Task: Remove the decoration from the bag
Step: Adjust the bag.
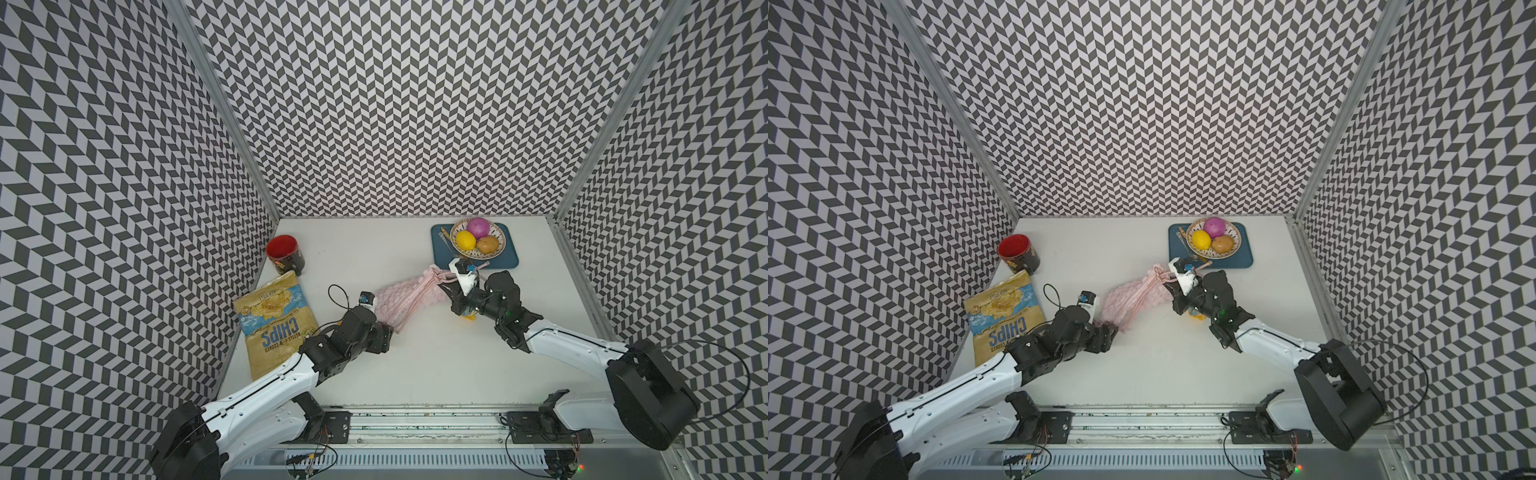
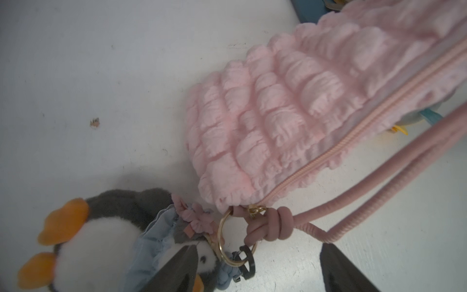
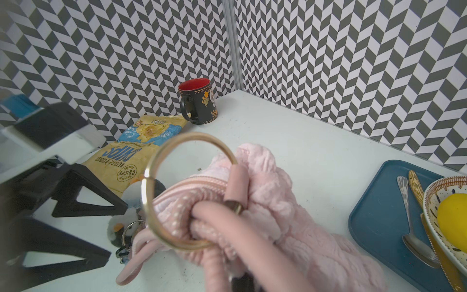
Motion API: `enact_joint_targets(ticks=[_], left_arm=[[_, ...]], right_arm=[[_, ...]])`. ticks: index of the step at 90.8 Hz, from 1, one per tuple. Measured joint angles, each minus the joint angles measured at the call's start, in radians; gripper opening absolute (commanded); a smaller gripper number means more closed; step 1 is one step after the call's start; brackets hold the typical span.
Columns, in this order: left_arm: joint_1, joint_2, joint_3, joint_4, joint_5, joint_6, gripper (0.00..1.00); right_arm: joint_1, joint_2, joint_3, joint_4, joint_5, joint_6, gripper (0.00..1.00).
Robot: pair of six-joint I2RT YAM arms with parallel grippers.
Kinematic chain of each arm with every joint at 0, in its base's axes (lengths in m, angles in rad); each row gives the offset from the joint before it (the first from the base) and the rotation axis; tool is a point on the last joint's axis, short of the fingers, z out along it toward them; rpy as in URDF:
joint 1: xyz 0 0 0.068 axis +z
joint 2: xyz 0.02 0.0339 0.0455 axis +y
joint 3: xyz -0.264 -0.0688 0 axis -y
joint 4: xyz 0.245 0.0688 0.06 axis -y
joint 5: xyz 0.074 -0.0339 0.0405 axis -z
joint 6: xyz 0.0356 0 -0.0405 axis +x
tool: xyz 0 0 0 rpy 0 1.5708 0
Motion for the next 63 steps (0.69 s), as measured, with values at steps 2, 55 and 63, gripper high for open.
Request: enact_joint_targets(ticks=[2,55,63], left_arm=[[0.013,0.000,-0.006,0.008,0.009,-0.008,0.72],[0.095,0.105,-0.064,0.194,0.224,-0.043,0.36],[0.108,0.108,-0.064,0.198,0.238,-0.035,0.26]], right_arm=[[-0.001,0.000,0.000,0.000,0.000,0.002,0.00],[-0.011,0.016,0.000,0.025,-0.023,0.020,0.00],[-0.011,0.020,0.000,0.033,-0.024,0.020,0.00]])
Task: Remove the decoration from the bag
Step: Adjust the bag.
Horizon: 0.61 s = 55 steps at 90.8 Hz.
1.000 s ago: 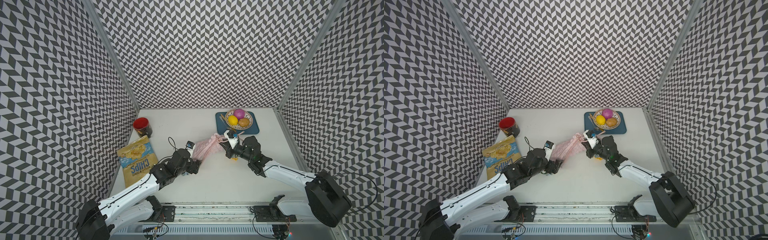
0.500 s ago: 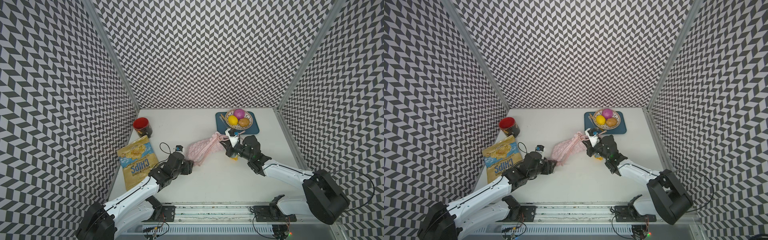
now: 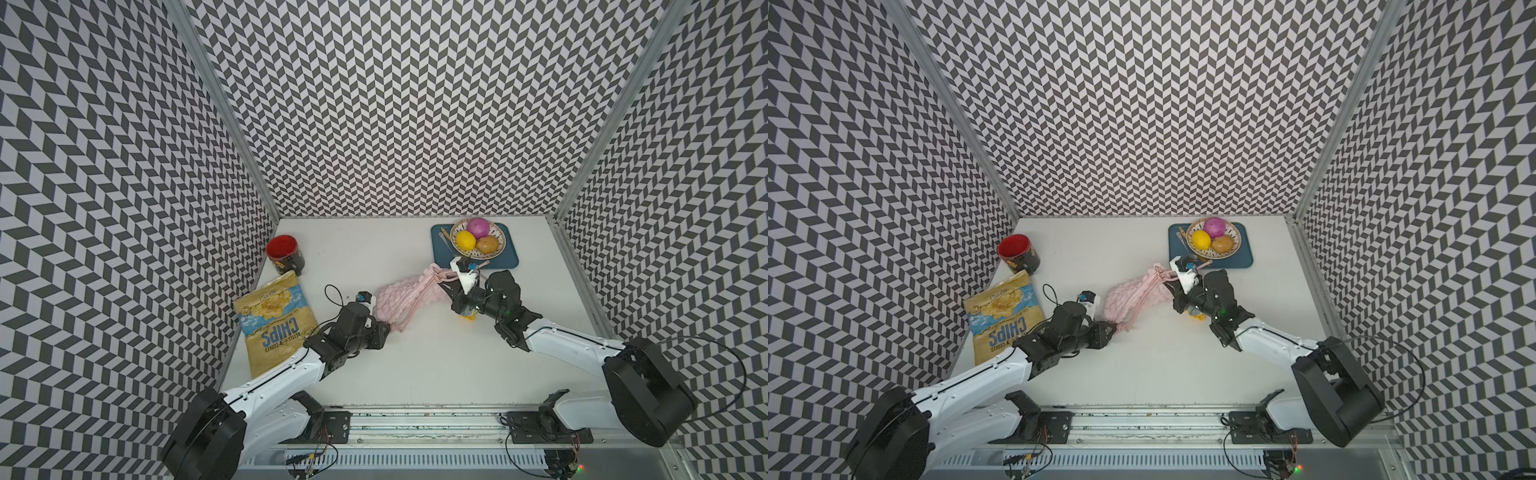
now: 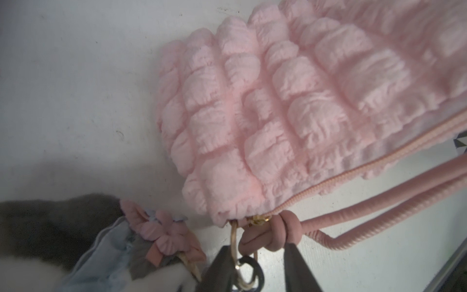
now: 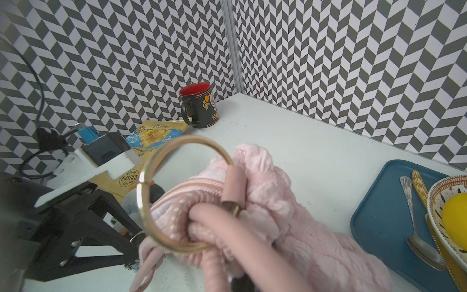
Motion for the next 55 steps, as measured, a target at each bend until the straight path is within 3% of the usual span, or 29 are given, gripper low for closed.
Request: enact_joint_targets(ticks=[15,38,55], left_arm=[[0.024,0.001,0.000,0.008,0.013,0.004,0.03],[0.035,0.003,0.005,0.014,0.078,-0.009,0.00],[0.046,-0.024,0.072,0.032,0.184,-0.046,0.00]], right_arm=[[-0.006,0.006,0.000,0.011,-0.003,0.000,0.00],[-0.015,0.036,0.018,0.007,-0.016,-0.002,0.01],[-0.027,0.144,0.138,-0.046,-0.023,-0.021,0.32]])
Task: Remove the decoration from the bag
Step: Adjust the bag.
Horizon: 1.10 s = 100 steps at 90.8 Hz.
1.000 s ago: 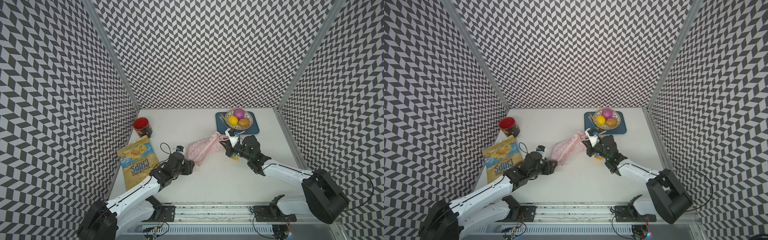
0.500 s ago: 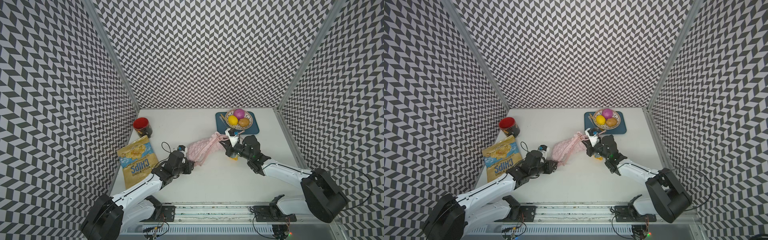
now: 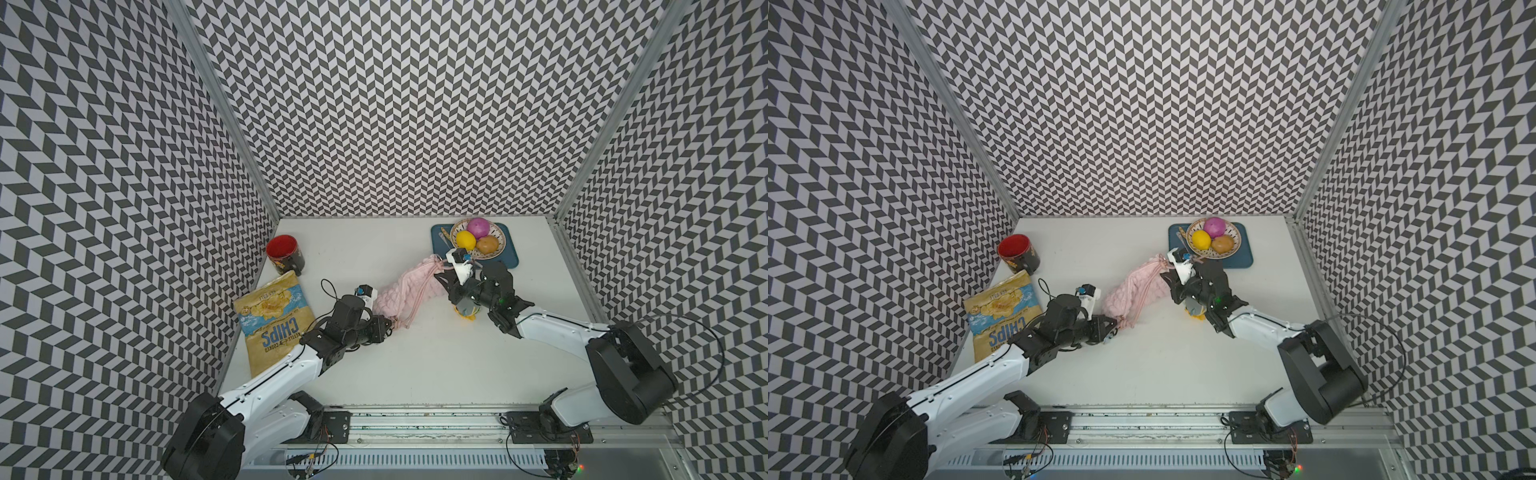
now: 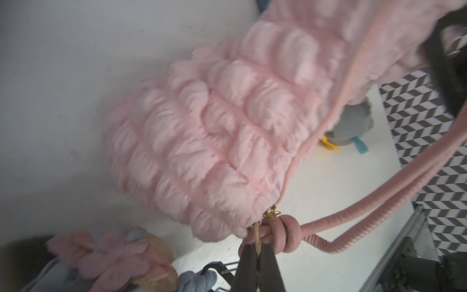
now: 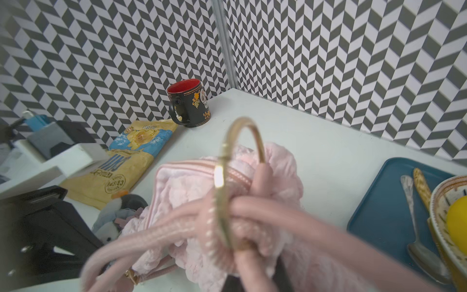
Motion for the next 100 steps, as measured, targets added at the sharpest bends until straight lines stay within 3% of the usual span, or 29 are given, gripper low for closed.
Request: enact_joint_targets(ticks=[9,39,68,100], left_arm=[[0.018,-0.026,0.039,0.054,0.056,-0.036,0.00],[0.132,-0.068,0.043,0.325,0.198,-0.243,0.00],[0.259,-0.122,-0.055,0.530,0.229,-0.446,0.00],[0.342,-0.197,-0.100,0.494,0.178,-0.508,0.00]], right_arm=[[0.000,0.040,0.047,-0.037,-0.001,-0.012,0.44],[-0.001,0.063,0.145,-0.237,-0.030,-0.060,0.61],[0.000,0.013,0.109,-0.378,-0.117,-0.086,0.64],[0.000,-0.153,-0.006,-0.413,-0.174,-0.071,0.66]])
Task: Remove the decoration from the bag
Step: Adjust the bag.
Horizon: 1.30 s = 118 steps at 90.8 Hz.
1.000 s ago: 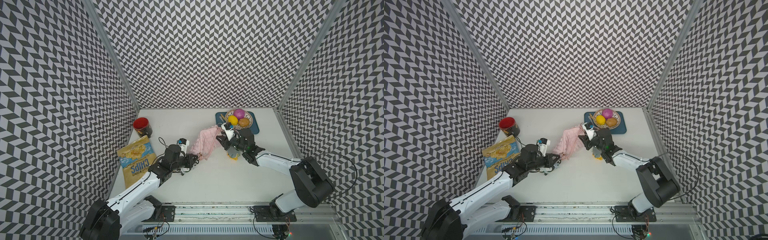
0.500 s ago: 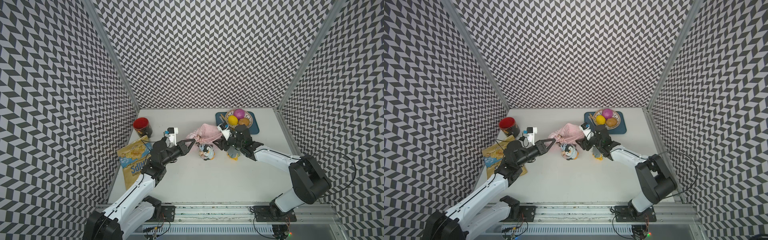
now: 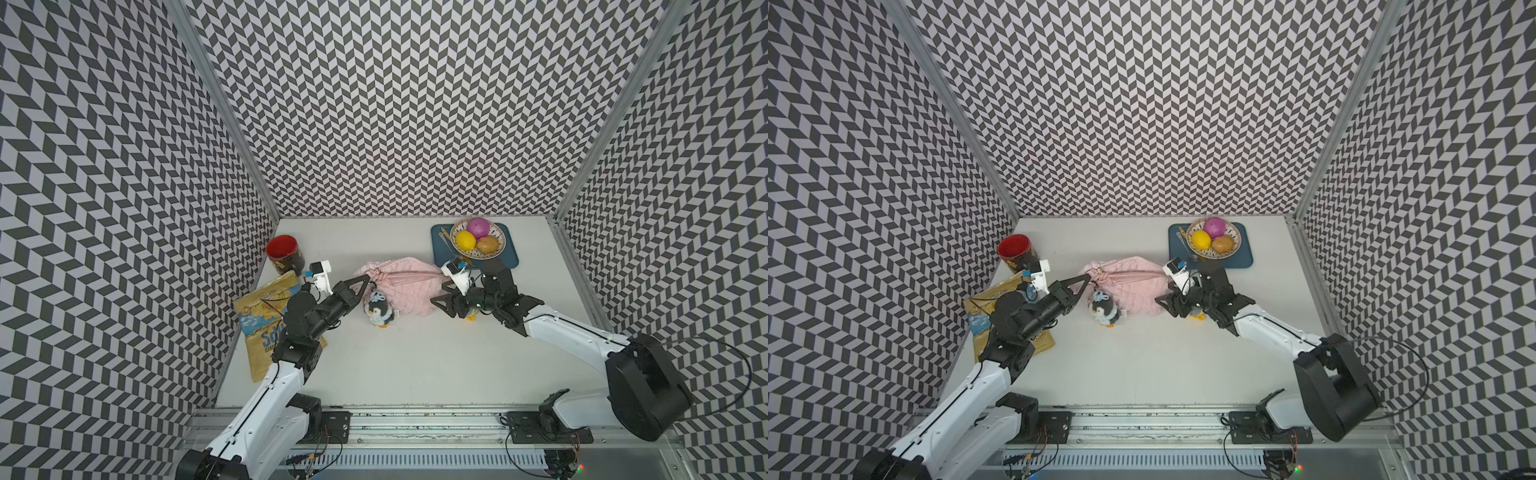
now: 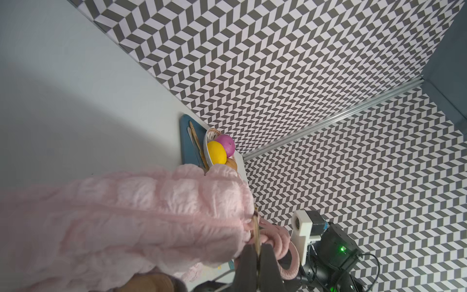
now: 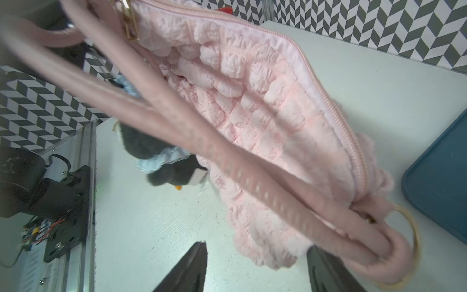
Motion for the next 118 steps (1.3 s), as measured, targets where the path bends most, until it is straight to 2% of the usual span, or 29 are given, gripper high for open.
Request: enact_joint_targets(ticks=[26,37,51,63,81,102,118], left_arm=[[0.012,0.021,0.027,-0.080,-0.034,0.034,0.00],[0.012,0.023,0.038,-0.100,-0.037,0.047,0.00],[0.012,0.023,0.038,-0.123,-0.037,0.049,0.00],[0.012,0.023,0.039,-0.138,-0.032,0.050,0.00],[0.012,0.021,0.066,-0.180,-0.013,0.053,0.00],[0.012,0.016,0.069,-0.198,0.016,0.056,0.00],[0.012,0.016,0.069,-0.205,0.045,0.056,0.00]], right_arm=[[0.021,-0.163,-0.110,0.003,-0.111,0.070,0.65],[0.115,-0.229,-0.115,0.043,-0.097,0.106,0.65],[0.284,-0.257,-0.076,0.145,0.016,0.096,0.62],[0.368,-0.199,0.018,0.196,0.132,-0.002,0.61],[0.384,-0.055,0.124,0.222,0.272,-0.230,0.63],[0.384,0.101,0.203,0.217,0.311,-0.508,0.65],[0.384,0.238,0.305,0.204,0.368,-0.617,0.65]])
